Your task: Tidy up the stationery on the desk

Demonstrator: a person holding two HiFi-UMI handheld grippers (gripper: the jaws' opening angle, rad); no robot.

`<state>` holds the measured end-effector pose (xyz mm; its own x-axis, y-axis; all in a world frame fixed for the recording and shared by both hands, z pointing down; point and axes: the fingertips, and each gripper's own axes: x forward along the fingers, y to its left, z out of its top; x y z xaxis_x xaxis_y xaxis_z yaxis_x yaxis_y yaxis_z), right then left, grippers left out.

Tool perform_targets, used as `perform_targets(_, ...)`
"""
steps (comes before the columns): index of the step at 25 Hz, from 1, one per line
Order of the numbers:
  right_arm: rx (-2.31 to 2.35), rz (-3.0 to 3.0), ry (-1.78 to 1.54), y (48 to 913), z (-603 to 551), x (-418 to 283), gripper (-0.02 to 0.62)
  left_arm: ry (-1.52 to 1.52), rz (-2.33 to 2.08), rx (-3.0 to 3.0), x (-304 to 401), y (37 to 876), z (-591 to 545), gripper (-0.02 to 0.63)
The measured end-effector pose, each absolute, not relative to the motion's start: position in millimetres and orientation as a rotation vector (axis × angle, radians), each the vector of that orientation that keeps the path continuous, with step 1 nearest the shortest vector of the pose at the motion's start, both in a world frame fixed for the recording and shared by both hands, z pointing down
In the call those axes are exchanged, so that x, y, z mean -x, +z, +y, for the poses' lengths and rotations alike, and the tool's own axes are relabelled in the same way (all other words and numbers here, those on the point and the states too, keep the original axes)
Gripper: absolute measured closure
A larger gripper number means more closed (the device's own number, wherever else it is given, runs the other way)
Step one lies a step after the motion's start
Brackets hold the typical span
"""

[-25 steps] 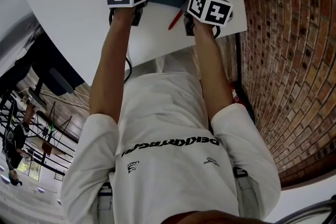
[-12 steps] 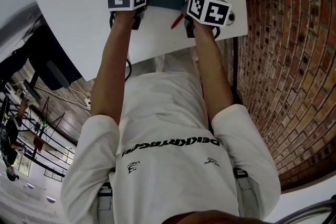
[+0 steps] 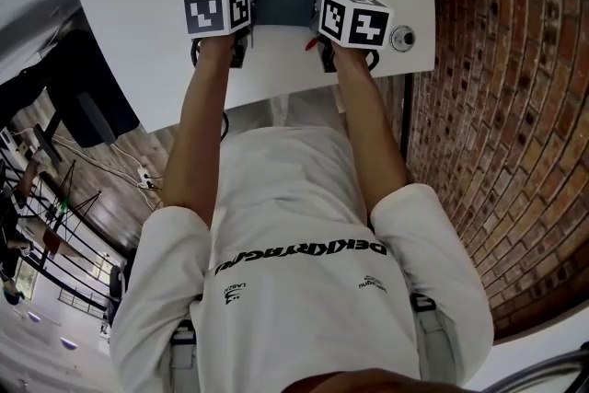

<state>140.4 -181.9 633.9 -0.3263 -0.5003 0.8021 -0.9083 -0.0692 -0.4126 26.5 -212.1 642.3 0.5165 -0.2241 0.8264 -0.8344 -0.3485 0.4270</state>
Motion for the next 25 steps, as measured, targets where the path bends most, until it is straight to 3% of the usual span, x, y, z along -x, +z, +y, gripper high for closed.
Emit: perform_targets(25,-1.217,-1.892,1.302,642.9,-144.2,-56.5,0.520,0.753,-1.007,-1.693,60.9,640.3,-139.6,0.502)
